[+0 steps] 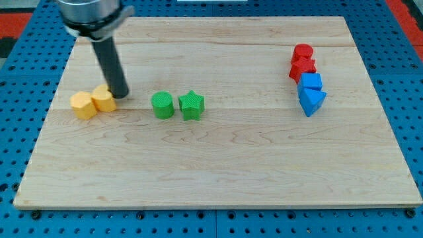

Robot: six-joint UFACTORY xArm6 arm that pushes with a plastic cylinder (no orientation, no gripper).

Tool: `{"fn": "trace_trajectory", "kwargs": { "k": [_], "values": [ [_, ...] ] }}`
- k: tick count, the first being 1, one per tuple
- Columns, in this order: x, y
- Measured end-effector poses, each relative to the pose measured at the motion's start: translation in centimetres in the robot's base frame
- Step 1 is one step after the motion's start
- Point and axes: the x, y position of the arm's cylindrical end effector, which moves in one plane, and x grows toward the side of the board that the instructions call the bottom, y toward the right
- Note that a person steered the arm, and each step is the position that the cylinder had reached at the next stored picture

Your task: Move your arm closer to the red star

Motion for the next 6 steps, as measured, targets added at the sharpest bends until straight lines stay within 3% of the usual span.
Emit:
{"fn": "trace_trajectory", "kwargs": {
  "k": [1, 3, 4, 5, 6],
  "values": [
    [-0.1, 0.5],
    [2.2, 9.7],
    [2.4, 8.5],
    [6.3, 8.4],
    [9.2, 13.4]
  ]
}}
